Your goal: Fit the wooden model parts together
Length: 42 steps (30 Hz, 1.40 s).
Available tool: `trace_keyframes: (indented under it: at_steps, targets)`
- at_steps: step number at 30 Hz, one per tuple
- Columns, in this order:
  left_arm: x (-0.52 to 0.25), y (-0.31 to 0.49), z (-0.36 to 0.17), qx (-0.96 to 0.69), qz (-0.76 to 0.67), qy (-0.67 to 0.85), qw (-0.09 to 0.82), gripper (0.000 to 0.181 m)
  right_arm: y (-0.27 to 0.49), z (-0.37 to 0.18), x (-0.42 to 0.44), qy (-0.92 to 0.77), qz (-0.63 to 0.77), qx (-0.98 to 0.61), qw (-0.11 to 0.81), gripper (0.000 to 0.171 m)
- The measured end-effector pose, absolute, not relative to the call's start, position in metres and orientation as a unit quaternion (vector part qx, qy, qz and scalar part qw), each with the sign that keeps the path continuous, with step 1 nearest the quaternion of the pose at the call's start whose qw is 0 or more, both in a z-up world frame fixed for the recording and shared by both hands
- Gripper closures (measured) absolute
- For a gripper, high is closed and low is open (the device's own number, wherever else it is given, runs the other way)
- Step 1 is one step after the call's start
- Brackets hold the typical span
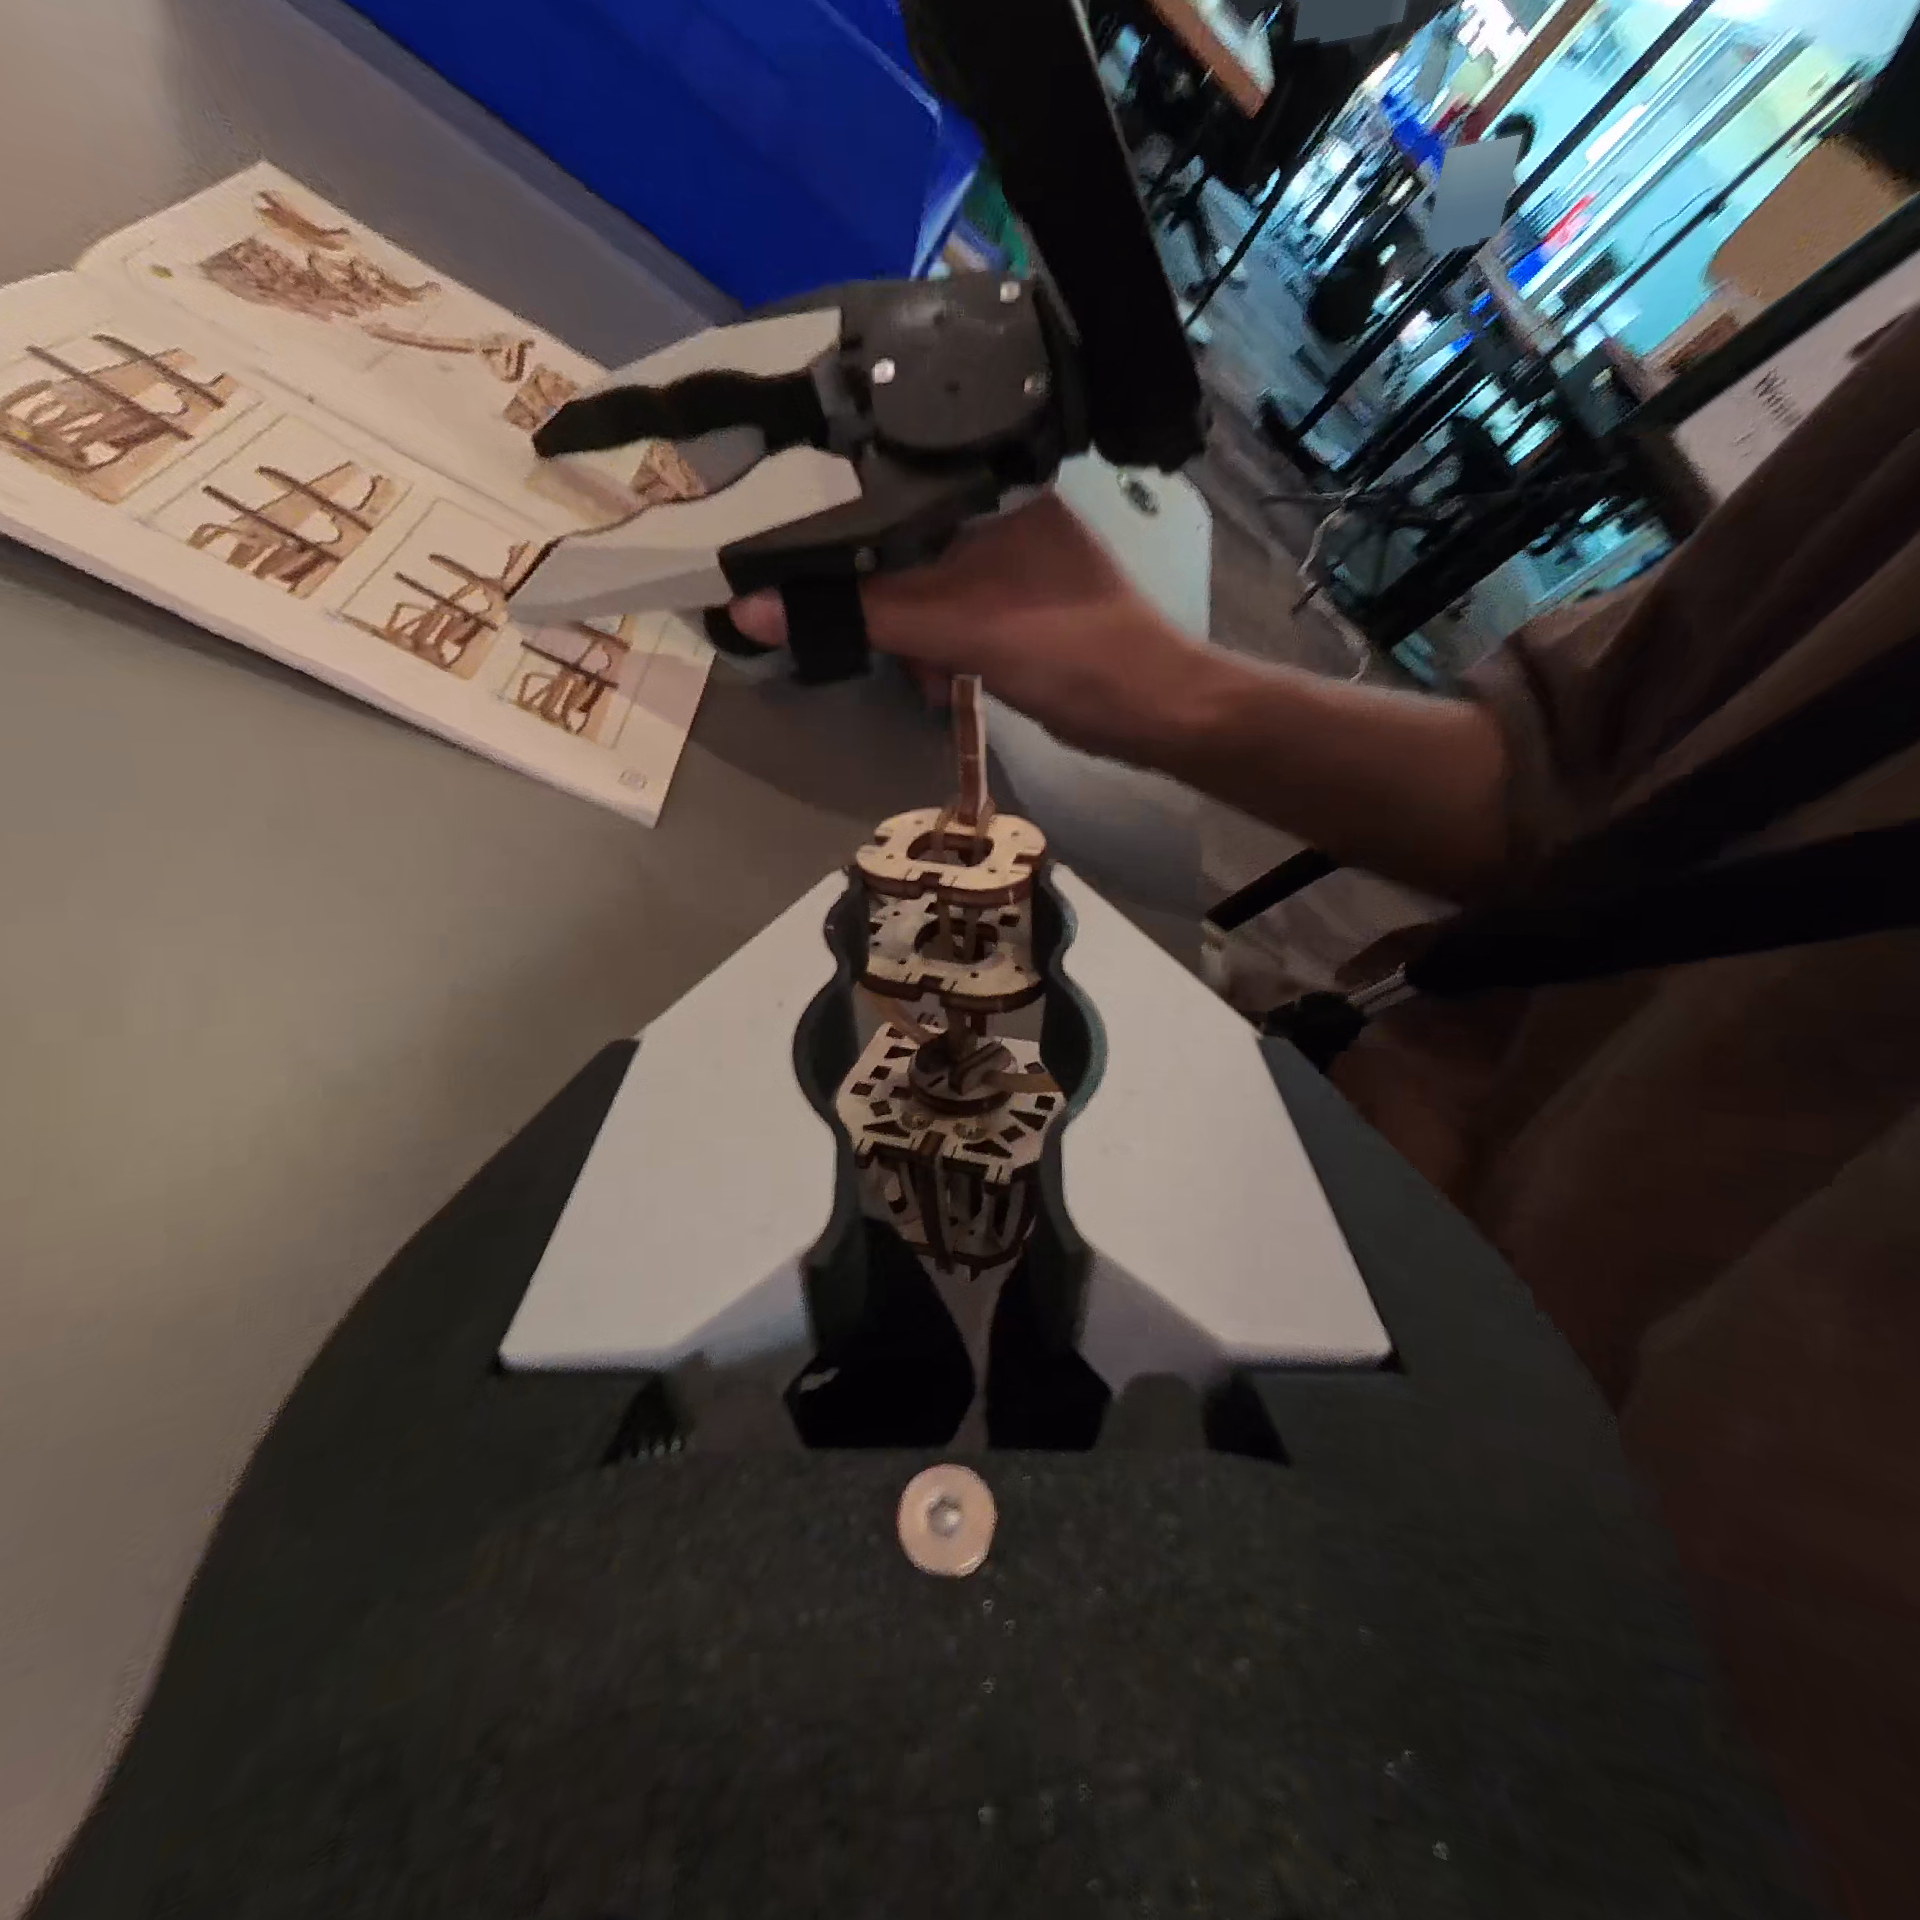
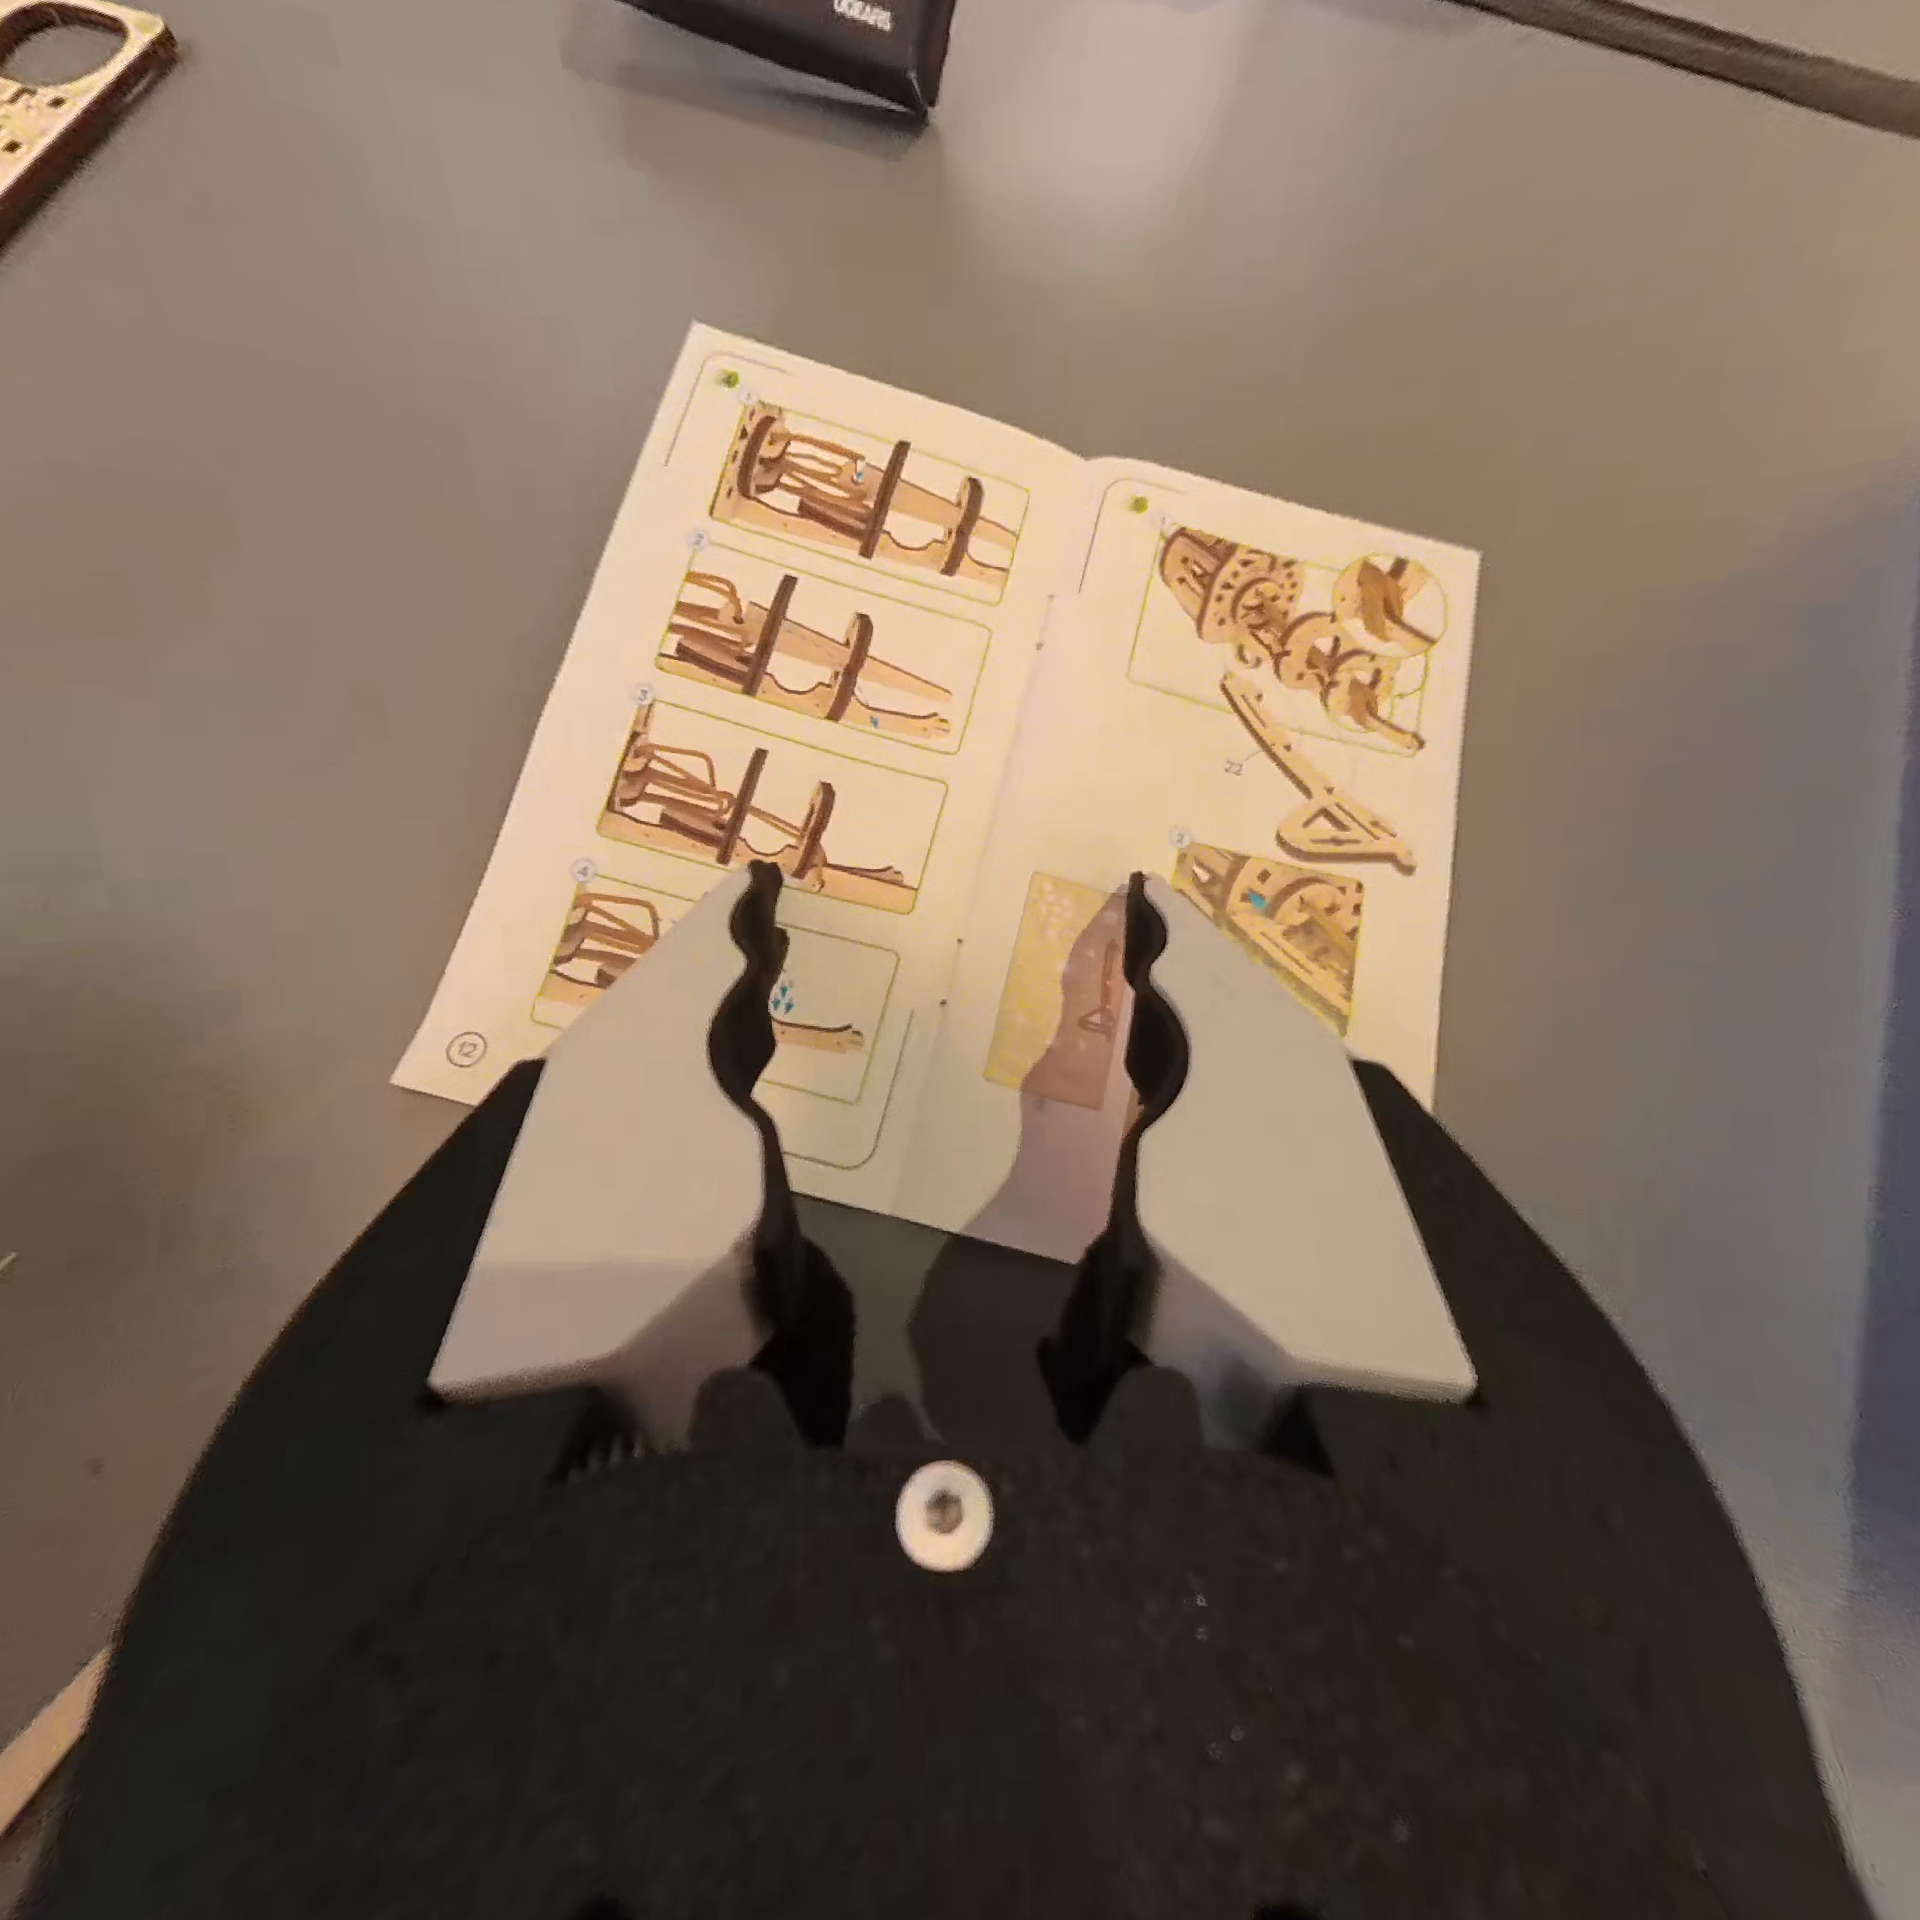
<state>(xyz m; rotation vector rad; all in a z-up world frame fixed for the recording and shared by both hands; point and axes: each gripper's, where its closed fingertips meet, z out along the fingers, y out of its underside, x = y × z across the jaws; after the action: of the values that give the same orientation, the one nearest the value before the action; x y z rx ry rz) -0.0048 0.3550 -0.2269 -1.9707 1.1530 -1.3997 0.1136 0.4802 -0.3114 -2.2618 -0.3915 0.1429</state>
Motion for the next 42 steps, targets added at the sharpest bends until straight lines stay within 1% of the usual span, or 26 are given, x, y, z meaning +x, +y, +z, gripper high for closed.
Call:
trace_keyframes:
  at_steps: [3, 8, 11, 12, 14, 16, 17, 19, 21, 22, 24, 26, 27, 28, 31, 32, 33, 38, 39, 41, 42]
  targets:
    - [0.005, 0.36, -0.226, -0.712, -0.528, 0.409, 0.219, 0.152, 0.48, -0.311, 0.114, -0.155, 0.062, -0.899, 0.406, 0.104]
    - [0.006, 0.367, -0.237, -0.725, -0.493, 0.426, 0.224, 0.152, 0.473, -0.308, 0.111, -0.166, 0.081, -0.897, 0.401, 0.102]
    - [0.003, 0.363, -0.244, -0.728, -0.452, 0.46, 0.234, 0.152, 0.462, -0.274, 0.098, -0.19, 0.123, -0.867, 0.444, 0.108]
    - [0.002, 0.36, -0.245, -0.726, -0.438, 0.474, 0.237, 0.152, 0.455, -0.257, 0.088, -0.209, 0.15, -0.85, 0.46, 0.112]
    - [-0.001, 0.356, -0.248, -0.726, -0.406, 0.499, 0.245, 0.152, 0.43, -0.222, 0.057, -0.254, 0.249, -0.804, 0.477, 0.124]
    - [-0.003, 0.351, -0.248, -0.72, -0.382, 0.52, 0.254, 0.152, 0.403, -0.195, 0.038, -0.272, 0.34, -0.762, 0.48, 0.128]
    - [-0.004, 0.349, -0.248, -0.717, -0.371, 0.53, 0.259, 0.152, 0.388, -0.185, 0.029, -0.285, 0.39, -0.74, 0.468, 0.135]
    - [-0.004, 0.343, -0.244, -0.707, -0.361, 0.545, 0.271, 0.152, 0.365, -0.188, 0.017, -0.302, 0.446, -0.728, 0.424, 0.136]
    - [0.0, 0.334, -0.235, -0.693, -0.385, 0.544, 0.277, 0.152, 0.348, -0.2, 0.008, -0.318, 0.464, -0.733, 0.383, 0.137]
    - [0.001, 0.331, -0.231, -0.689, -0.4, 0.537, 0.276, 0.152, 0.343, -0.202, 0.004, -0.317, 0.471, -0.732, 0.377, 0.14]
    - [0.002, 0.326, -0.224, -0.683, -0.435, 0.522, 0.269, 0.152, 0.335, -0.199, -0.002, -0.31, 0.491, -0.72, 0.38, 0.14]
    - [0.002, 0.322, -0.219, -0.674, -0.463, 0.512, 0.262, 0.152, 0.331, -0.2, -0.004, -0.304, 0.492, -0.721, 0.381, 0.145]
    - [0.001, 0.32, -0.219, -0.67, -0.466, 0.515, 0.262, 0.152, 0.332, -0.199, -0.004, -0.301, 0.489, -0.721, 0.387, 0.146]
    - [0.001, 0.318, -0.218, -0.663, -0.464, 0.523, 0.267, 0.152, 0.333, -0.198, -0.004, -0.3, 0.484, -0.721, 0.394, 0.151]
    - [0.001, 0.317, -0.221, -0.661, -0.441, 0.541, 0.276, 0.152, 0.329, -0.196, -0.005, -0.308, 0.493, -0.713, 0.391, 0.154]
    - [0.002, 0.317, -0.222, -0.661, -0.436, 0.543, 0.278, 0.152, 0.326, -0.194, -0.006, -0.307, 0.501, -0.711, 0.386, 0.158]
    - [0.002, 0.316, -0.222, -0.66, -0.435, 0.545, 0.279, 0.152, 0.325, -0.196, -0.006, -0.309, 0.5, -0.714, 0.38, 0.167]
    - [0.0, 0.315, -0.224, -0.661, -0.453, 0.535, 0.267, 0.151, 0.324, -0.198, -0.008, -0.306, 0.491, -0.719, 0.386, 0.168]
    - [-0.002, 0.314, -0.222, -0.662, -0.465, 0.527, 0.262, 0.148, 0.326, -0.197, -0.009, -0.295, 0.497, -0.719, 0.386, 0.169]
    - [-0.01, 0.323, -0.216, -0.664, -0.467, 0.514, 0.277, 0.133, 0.331, -0.196, -0.006, -0.277, 0.494, -0.719, 0.403, 0.169]
    - [-0.017, 0.328, -0.211, -0.663, -0.467, 0.507, 0.292, 0.132, 0.332, -0.194, -0.005, -0.274, 0.495, -0.715, 0.412, 0.169]
